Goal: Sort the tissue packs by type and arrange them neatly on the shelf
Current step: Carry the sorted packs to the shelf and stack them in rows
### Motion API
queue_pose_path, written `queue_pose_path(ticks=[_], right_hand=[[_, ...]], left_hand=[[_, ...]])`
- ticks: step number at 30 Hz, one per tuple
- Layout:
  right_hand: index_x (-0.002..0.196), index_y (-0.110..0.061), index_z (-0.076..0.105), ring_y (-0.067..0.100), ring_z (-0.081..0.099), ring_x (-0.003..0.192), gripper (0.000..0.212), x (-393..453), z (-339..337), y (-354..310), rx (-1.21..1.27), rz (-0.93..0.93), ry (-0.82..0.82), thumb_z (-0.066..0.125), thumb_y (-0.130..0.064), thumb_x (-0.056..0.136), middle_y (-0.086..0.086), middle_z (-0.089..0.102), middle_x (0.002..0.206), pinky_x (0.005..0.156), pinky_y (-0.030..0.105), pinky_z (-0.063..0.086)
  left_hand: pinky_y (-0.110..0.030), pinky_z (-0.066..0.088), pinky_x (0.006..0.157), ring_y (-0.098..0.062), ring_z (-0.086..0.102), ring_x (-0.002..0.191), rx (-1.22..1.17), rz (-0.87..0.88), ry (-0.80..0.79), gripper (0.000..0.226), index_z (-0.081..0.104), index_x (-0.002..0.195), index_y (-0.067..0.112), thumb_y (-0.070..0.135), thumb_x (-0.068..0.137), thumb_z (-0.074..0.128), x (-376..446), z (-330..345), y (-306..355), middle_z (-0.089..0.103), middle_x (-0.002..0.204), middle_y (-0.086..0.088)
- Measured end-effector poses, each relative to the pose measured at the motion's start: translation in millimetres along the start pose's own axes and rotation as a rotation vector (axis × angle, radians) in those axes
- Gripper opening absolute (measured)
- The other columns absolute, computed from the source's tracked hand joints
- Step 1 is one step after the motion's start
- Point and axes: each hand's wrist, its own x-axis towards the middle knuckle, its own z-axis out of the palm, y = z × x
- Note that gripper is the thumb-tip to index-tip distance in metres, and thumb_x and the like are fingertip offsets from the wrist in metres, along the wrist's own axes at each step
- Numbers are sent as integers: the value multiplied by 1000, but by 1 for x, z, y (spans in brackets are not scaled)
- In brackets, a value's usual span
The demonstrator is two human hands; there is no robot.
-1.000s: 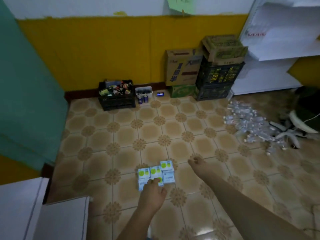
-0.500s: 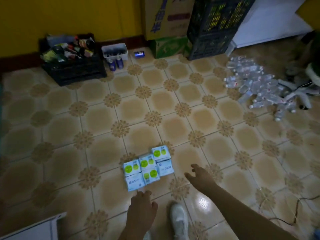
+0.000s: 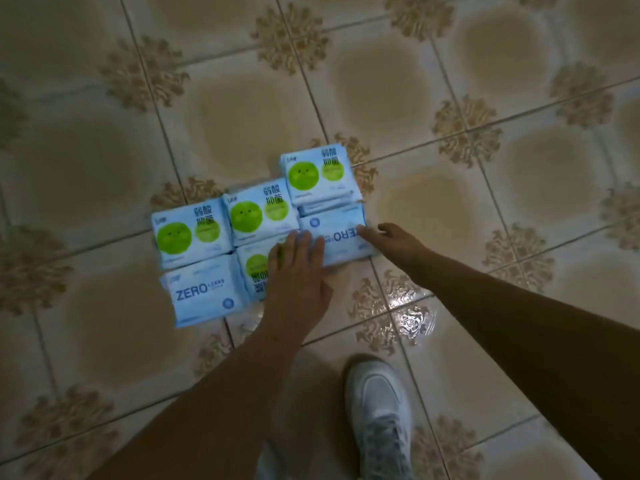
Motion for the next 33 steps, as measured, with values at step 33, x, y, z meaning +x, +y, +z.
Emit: queue_pose_path(ticks=[33], right_hand=[[128,-28,57,17,70,103,48,-707,-198,-451,405,-558,-328,63,-54,88,-4,73,111,97,38,52]], left_hand=[[-30,60,75,-13,73,90,-1555,-311,638,18,67,108,23,21,90,70,-306,-786,70,76,100,3]])
